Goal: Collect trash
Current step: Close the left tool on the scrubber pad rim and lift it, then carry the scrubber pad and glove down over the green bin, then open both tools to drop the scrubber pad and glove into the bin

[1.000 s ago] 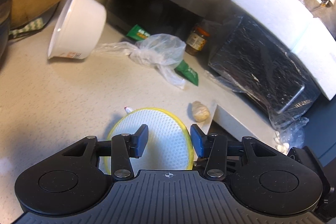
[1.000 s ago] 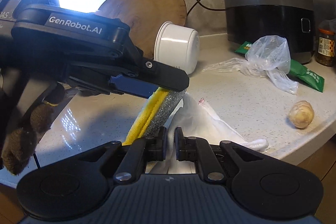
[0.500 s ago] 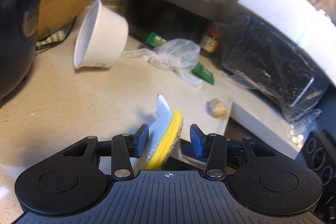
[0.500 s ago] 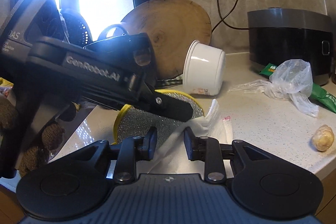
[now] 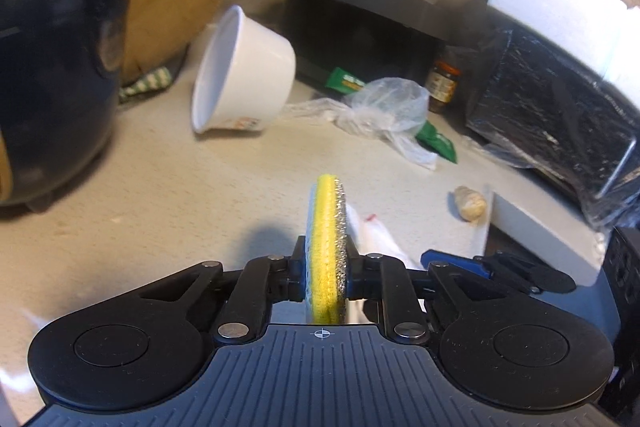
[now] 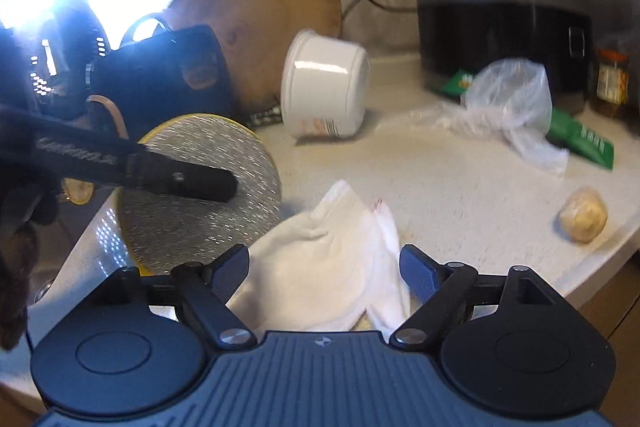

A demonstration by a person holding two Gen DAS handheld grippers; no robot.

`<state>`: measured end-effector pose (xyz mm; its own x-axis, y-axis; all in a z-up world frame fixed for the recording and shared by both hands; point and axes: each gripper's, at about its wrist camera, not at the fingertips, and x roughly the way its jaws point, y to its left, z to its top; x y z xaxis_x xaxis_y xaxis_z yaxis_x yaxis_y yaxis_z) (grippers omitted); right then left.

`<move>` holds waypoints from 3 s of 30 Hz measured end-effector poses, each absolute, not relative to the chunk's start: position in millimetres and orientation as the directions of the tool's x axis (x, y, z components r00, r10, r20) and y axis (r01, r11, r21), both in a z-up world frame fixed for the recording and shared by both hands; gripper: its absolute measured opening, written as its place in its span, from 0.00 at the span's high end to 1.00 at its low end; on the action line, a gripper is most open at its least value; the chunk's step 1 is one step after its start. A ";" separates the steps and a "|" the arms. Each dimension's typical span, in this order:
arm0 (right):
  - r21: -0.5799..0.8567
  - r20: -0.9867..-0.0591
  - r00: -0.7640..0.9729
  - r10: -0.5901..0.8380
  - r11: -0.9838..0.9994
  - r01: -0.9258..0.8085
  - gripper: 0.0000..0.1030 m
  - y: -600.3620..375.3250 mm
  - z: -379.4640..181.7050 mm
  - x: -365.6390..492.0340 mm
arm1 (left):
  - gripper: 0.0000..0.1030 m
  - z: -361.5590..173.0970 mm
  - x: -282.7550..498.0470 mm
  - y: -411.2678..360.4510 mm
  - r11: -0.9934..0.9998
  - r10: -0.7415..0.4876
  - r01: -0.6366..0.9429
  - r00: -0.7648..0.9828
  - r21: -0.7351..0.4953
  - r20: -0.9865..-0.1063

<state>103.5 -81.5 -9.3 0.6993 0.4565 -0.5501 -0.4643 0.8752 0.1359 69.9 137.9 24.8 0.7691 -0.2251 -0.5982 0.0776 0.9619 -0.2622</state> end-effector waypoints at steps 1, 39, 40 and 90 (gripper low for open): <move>0.134 -0.569 0.696 0.437 0.885 -0.446 0.18 -78.0 -12.2 107.7 | 0.81 25.6 68.2 136.5 0.967 -0.209 0.075 0.774 -0.242 -0.598; 0.186 -0.504 0.858 0.094 0.982 0.002 0.91 -324.5 -25.8 -23.5 | 0.81 -55.4 62.4 -78.8 0.747 -0.664 0.494 0.548 -0.444 -0.508; 0.178 -0.535 0.843 0.067 0.983 0.035 0.91 -337.2 -38.1 -26.8 | 0.81 -79.6 70.5 -92.4 0.733 -0.679 0.487 0.501 -0.474 -0.536; -0.194 -0.949 0.313 -0.041 0.858 -0.476 0.89 -291.7 -338.7 105.6 | 0.78 -365.1 112.4 -65.9 0.702 -0.692 0.142 0.364 -0.697 -0.623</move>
